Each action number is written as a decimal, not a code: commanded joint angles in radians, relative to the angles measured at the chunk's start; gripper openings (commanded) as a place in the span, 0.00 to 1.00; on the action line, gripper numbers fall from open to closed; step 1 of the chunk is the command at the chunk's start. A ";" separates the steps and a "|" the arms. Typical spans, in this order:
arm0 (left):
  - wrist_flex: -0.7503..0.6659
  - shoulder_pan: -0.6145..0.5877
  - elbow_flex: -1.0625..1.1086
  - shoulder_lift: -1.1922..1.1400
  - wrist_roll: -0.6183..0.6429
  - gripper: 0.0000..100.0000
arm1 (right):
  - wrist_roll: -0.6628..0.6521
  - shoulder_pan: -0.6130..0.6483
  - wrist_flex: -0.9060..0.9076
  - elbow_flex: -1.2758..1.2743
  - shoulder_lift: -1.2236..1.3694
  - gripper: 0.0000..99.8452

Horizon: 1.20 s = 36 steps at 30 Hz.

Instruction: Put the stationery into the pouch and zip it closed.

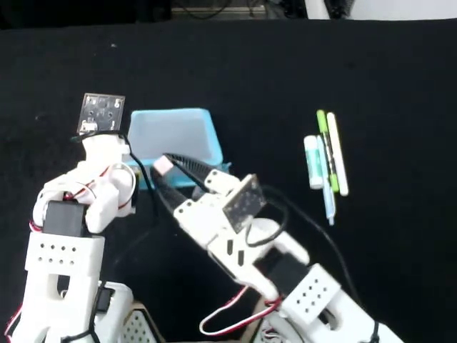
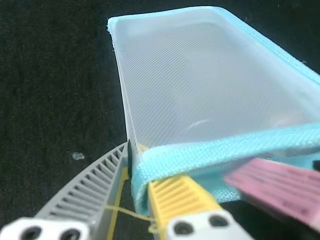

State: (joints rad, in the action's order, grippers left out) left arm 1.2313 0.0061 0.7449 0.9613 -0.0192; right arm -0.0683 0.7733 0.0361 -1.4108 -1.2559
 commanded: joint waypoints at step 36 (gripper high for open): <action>-0.012 0.001 -0.005 -0.005 0.012 0.03 | -0.295 -0.044 0.477 0.269 -0.025 0.09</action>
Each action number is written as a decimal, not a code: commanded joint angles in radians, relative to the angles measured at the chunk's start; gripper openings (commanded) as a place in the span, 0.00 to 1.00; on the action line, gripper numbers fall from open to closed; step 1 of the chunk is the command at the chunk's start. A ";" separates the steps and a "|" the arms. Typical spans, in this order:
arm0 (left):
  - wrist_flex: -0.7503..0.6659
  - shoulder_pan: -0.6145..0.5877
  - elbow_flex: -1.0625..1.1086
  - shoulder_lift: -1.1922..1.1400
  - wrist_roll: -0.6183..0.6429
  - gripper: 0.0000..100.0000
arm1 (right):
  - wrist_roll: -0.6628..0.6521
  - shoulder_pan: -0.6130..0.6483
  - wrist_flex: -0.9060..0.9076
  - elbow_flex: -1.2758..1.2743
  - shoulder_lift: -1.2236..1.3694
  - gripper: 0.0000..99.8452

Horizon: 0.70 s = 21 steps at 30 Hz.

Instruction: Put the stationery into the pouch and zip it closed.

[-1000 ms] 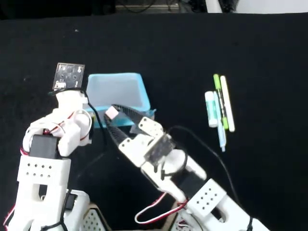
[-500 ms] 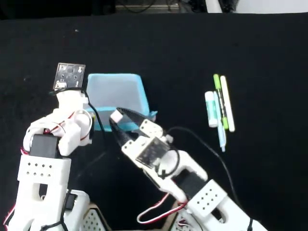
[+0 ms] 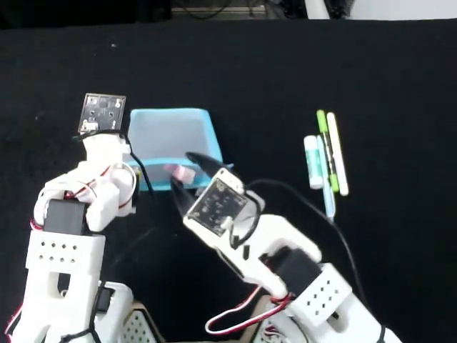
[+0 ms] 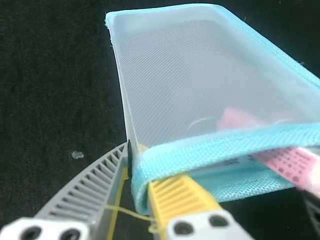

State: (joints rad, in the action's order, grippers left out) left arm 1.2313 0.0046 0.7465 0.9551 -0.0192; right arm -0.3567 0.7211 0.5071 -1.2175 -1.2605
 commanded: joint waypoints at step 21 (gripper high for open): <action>-0.012 0.002 -0.007 0.002 0.012 0.03 | -0.006 -0.698 0.672 0.553 0.240 0.13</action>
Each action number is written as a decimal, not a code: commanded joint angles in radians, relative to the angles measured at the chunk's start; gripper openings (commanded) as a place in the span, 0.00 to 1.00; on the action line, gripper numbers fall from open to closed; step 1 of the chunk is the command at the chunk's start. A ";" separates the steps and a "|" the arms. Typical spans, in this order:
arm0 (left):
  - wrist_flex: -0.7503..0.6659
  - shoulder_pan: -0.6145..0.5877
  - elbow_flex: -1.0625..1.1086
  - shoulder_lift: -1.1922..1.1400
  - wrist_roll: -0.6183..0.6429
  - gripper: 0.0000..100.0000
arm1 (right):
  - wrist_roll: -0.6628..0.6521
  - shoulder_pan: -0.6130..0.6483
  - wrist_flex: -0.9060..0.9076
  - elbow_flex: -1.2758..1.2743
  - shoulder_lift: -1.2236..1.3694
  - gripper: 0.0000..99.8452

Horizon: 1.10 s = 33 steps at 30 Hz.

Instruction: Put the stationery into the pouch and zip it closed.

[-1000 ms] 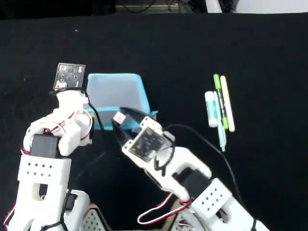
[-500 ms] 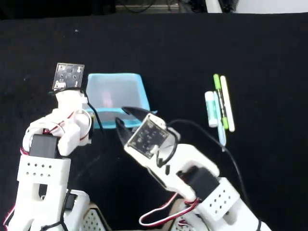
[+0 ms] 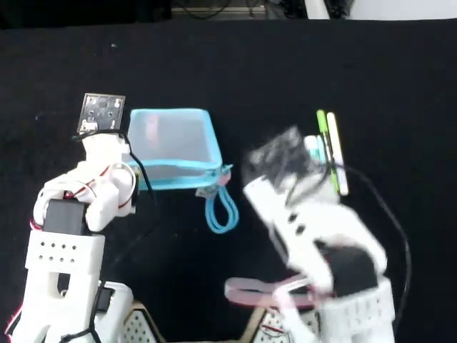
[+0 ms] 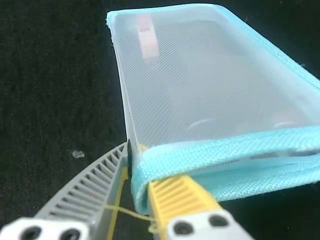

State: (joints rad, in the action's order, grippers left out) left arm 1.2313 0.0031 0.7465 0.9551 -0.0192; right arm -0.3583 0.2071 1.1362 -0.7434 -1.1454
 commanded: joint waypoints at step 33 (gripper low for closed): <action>-0.009 0.004 -0.008 0.002 0.012 0.03 | 0.029 -0.362 0.281 1.273 1.871 0.13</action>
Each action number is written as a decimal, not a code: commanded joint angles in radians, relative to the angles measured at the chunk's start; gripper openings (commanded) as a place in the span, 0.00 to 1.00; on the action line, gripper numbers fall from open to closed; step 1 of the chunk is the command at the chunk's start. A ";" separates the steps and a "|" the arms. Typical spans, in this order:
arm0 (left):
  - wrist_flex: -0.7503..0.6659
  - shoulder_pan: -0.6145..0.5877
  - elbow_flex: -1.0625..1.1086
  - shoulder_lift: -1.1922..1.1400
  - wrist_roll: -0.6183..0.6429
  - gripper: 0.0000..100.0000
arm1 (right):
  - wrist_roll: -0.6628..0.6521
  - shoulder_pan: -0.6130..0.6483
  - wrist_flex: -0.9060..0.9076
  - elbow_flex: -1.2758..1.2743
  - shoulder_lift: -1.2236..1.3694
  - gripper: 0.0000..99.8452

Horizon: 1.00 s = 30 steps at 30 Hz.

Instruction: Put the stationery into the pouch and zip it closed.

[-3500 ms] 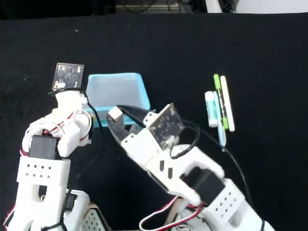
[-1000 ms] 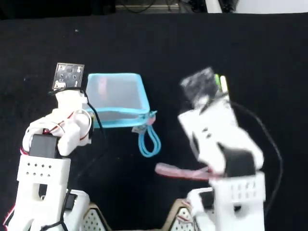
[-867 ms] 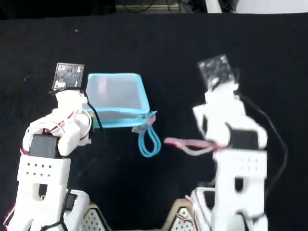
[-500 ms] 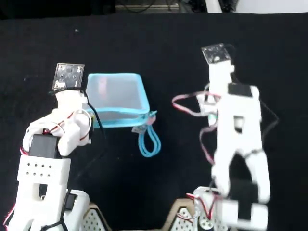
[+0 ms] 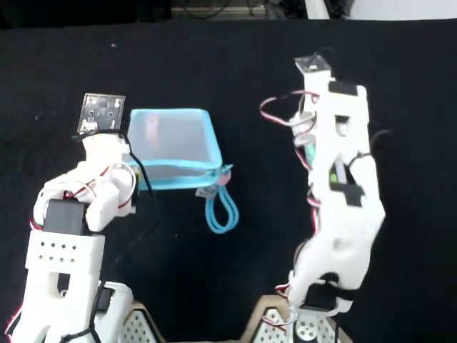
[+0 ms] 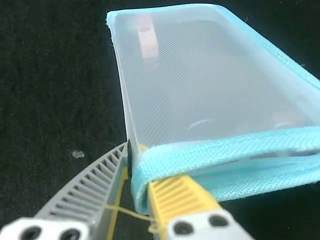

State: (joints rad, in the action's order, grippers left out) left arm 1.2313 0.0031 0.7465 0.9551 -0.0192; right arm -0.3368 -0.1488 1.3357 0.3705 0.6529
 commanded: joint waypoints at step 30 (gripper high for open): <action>-0.009 0.002 -0.008 0.002 0.012 0.03 | 0.161 0.267 0.061 -0.325 -0.401 0.01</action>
State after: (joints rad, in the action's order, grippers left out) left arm 1.2313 0.0031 0.7465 0.9551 -0.0192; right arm -0.1895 0.1013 1.5643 0.3598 0.5301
